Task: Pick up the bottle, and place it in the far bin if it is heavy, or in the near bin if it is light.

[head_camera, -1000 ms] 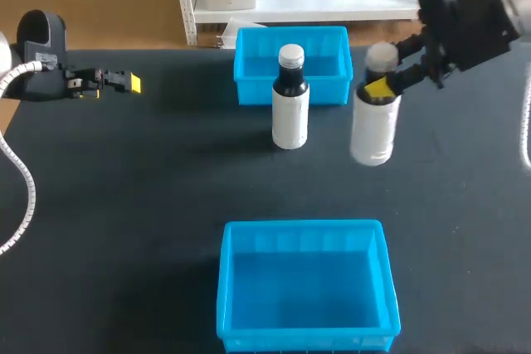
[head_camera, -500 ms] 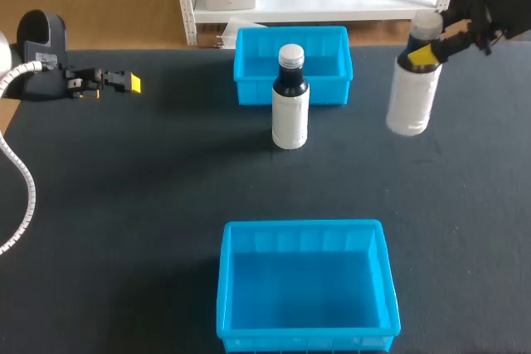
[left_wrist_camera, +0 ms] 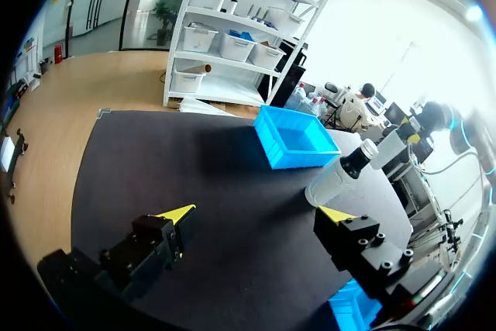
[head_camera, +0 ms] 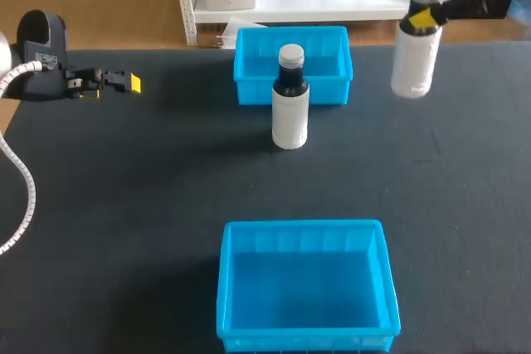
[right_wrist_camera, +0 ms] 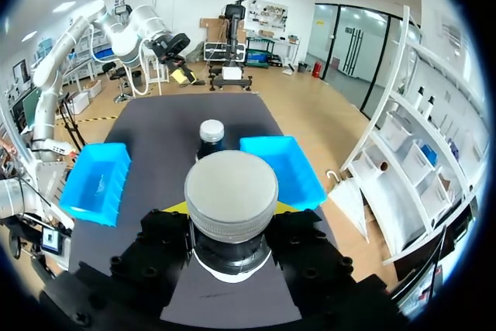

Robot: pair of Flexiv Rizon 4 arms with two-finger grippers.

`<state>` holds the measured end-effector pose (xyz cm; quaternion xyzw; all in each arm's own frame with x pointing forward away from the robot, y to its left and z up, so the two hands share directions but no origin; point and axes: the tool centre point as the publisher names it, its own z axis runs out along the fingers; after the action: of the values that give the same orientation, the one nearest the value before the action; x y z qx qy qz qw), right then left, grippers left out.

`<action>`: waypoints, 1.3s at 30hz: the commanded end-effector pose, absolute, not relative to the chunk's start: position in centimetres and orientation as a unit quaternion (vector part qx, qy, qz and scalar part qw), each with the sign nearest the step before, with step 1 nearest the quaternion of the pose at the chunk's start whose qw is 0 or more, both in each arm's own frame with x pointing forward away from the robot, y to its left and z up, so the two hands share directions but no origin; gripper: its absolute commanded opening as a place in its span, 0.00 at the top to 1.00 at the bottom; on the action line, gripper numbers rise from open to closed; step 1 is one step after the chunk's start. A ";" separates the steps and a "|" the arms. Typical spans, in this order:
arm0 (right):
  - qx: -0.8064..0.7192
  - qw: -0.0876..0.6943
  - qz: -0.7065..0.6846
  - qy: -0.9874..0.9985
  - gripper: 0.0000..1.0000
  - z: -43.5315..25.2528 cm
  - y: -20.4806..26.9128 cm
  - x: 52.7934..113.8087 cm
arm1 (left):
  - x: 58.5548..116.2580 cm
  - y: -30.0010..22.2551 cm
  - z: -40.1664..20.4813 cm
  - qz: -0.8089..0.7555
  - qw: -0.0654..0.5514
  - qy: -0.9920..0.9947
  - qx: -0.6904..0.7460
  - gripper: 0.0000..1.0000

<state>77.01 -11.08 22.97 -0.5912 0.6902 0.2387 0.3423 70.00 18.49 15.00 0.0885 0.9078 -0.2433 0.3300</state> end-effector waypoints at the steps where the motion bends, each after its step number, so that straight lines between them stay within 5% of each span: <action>1: -0.607 0.318 0.263 0.679 1.00 23.4 -10.7 81.5 | 70.0 18.5 15.0 -0.243 0.330 0.908 0.088 0.00; 14: -0.625 0.328 0.275 0.653 1.00 24.2 -7.9 88.2 | 70.0 18.5 15.0 -0.243 0.330 0.908 0.088 0.00; 39: -0.688 0.296 0.336 0.571 1.00 22.3 3.7 90.4 | 70.0 18.5 15.0 -0.243 0.330 0.908 0.088 0.00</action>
<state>89.00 2.68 22.33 -0.6522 0.6035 0.2752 0.3669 70.00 18.50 15.00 0.0885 0.9078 -0.2433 0.3300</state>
